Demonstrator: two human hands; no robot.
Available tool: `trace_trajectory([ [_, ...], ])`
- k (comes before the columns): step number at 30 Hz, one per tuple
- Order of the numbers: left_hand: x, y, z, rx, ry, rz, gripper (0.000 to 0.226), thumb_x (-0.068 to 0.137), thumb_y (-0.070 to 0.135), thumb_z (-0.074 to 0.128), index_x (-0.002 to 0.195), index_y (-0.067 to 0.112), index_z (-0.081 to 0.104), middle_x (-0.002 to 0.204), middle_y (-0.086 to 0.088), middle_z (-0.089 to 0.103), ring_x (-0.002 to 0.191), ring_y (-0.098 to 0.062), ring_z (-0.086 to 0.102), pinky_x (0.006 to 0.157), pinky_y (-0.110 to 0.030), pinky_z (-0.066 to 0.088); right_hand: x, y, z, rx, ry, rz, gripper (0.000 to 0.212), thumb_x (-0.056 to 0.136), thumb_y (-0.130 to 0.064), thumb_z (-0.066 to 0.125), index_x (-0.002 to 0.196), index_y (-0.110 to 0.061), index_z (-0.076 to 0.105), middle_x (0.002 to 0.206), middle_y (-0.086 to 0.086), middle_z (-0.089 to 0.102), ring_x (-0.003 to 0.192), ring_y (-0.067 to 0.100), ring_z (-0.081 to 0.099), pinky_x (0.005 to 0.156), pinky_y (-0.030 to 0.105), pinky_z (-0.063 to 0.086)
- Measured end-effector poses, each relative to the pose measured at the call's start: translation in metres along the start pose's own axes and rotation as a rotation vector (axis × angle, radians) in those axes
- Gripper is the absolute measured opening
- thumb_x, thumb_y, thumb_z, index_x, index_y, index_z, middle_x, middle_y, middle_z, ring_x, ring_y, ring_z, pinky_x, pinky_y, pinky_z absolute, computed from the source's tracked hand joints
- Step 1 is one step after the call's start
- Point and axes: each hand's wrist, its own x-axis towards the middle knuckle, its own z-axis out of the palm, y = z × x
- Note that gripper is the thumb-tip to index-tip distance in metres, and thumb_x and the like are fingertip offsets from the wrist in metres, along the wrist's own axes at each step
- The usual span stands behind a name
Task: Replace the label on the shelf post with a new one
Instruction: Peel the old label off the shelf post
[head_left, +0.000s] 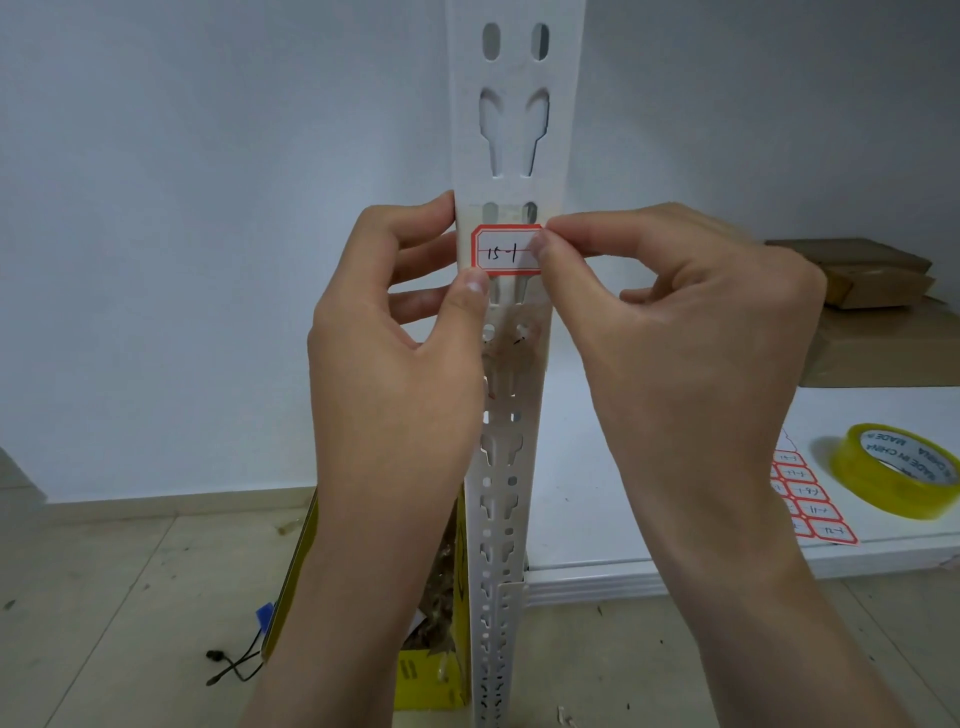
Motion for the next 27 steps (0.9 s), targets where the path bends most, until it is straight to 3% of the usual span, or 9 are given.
trace_trajectory([
  [4, 0.0, 0.001, 0.0, 0.015, -0.002, -0.003, 0.03, 0.096, 0.023, 0.069, 0.119, 0.038, 0.061, 0.114, 0.02, 0.072, 0.098, -0.007, 0.07, 0.081, -0.037, 0.064, 0.002, -0.003, -0.001, -0.042, -0.003, -0.001, 0.01, 0.09, -0.036, 0.074, 0.09, -0.029, 0.081, 0.078, -0.015, 0.074, 0.063, 0.0, 0.06, 0.063, 0.006, 0.045],
  [8, -0.001, 0.002, -0.001, 0.004, -0.005, -0.011, 0.03, 0.096, 0.022, 0.069, 0.121, 0.037, 0.062, 0.115, 0.019, 0.072, 0.098, -0.009, 0.07, 0.082, -0.041, 0.064, 0.003, -0.007, 0.003, -0.082, -0.002, 0.03, 0.008, 0.087, -0.037, 0.074, 0.083, -0.033, 0.079, 0.063, -0.018, 0.06, 0.051, -0.002, 0.048, 0.057, 0.011, 0.039],
  [12, -0.001, 0.002, -0.001, 0.009, -0.012, -0.004, 0.03, 0.096, 0.023, 0.068, 0.119, 0.04, 0.061, 0.115, 0.021, 0.071, 0.097, -0.007, 0.07, 0.081, -0.039, 0.064, 0.005, -0.011, 0.003, -0.117, -0.045, 0.077, 0.008, 0.085, -0.041, 0.072, 0.082, -0.035, 0.077, 0.059, -0.018, 0.059, 0.053, 0.004, 0.054, 0.057, 0.016, 0.043],
  [16, -0.001, 0.003, -0.002, 0.025, -0.026, 0.003, 0.028, 0.096, 0.028, 0.068, 0.116, 0.045, 0.059, 0.114, 0.024, 0.07, 0.097, 0.0, 0.069, 0.08, -0.033, 0.064, 0.009, -0.013, 0.003, -0.153, -0.084, 0.126, 0.009, 0.084, -0.045, 0.07, 0.082, -0.037, 0.074, 0.057, -0.019, 0.059, 0.053, 0.001, 0.055, 0.056, 0.007, 0.036],
  [20, -0.002, 0.005, -0.004, 0.031, -0.035, -0.002, 0.027, 0.097, 0.031, 0.067, 0.117, 0.046, 0.059, 0.116, 0.024, 0.07, 0.098, 0.002, 0.069, 0.083, -0.036, 0.064, 0.012, -0.014, 0.004, -0.122, -0.095, 0.173, 0.007, 0.081, -0.043, 0.07, 0.078, -0.037, 0.072, 0.056, -0.016, 0.063, 0.054, 0.007, 0.059, 0.056, 0.018, 0.042],
  [27, -0.002, 0.005, -0.006, 0.02, -0.045, -0.019, 0.029, 0.097, 0.029, 0.067, 0.123, 0.04, 0.062, 0.118, 0.022, 0.07, 0.1, -0.003, 0.07, 0.083, -0.039, 0.064, 0.011, -0.018, 0.0, -0.134, -0.115, 0.143, 0.008, 0.081, -0.045, 0.068, 0.077, -0.037, 0.069, 0.059, -0.022, 0.062, 0.054, 0.004, 0.057, 0.058, 0.023, 0.048],
])
